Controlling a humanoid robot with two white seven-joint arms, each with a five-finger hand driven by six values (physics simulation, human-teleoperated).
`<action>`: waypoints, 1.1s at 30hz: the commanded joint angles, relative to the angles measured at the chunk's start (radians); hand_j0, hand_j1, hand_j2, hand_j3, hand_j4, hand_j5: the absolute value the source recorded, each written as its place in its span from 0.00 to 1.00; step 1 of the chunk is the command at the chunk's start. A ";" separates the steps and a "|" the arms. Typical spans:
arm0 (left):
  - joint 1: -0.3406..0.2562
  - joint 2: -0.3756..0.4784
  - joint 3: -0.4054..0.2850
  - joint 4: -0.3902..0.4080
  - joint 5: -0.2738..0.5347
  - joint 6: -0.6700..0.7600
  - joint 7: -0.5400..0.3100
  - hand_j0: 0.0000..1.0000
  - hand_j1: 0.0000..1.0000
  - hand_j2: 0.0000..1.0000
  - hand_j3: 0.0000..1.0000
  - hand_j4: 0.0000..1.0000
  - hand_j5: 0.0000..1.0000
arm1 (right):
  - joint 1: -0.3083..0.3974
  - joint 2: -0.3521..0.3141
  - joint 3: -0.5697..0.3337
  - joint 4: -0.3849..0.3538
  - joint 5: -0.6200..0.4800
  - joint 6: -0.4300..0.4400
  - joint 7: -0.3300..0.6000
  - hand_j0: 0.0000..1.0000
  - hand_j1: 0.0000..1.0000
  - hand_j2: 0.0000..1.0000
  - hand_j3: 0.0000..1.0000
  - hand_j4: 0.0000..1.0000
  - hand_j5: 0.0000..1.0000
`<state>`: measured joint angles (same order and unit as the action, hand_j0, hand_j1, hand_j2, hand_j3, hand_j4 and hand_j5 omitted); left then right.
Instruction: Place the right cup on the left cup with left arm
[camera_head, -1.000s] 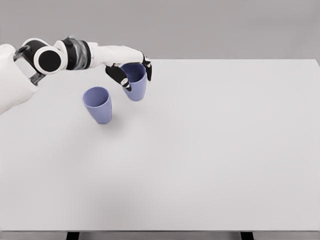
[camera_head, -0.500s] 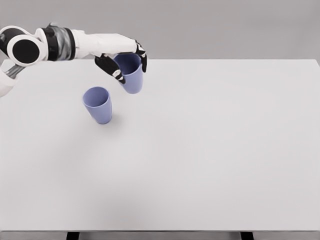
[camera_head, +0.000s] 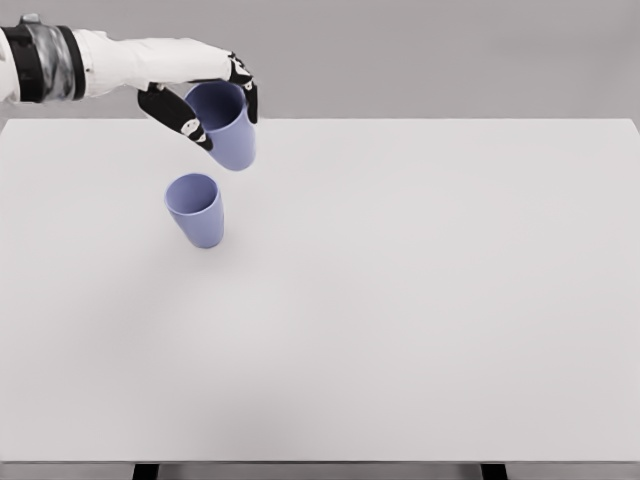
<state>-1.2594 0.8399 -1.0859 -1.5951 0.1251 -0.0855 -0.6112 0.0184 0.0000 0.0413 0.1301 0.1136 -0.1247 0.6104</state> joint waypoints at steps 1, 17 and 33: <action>0.000 0.033 0.000 -0.014 0.018 0.000 0.000 0.50 0.50 0.50 0.50 0.50 0.50 | 0.000 0.000 0.000 0.000 0.001 -0.001 0.000 1.00 1.00 1.00 1.00 1.00 1.00; -0.046 0.122 -0.017 -0.072 0.053 0.000 0.000 0.50 0.50 0.50 0.50 0.50 0.50 | 0.000 0.000 0.000 0.000 0.001 0.000 0.000 1.00 1.00 1.00 1.00 1.00 1.00; -0.054 0.163 -0.055 -0.111 0.053 0.001 0.000 0.51 0.51 0.51 0.51 0.51 0.51 | 0.000 0.000 0.000 0.000 0.001 -0.001 0.000 1.00 1.00 1.00 1.00 1.00 1.00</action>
<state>-1.3131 0.9959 -1.1417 -1.6986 0.1760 -0.0847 -0.6113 0.0184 0.0000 0.0413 0.1301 0.1136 -0.1249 0.6104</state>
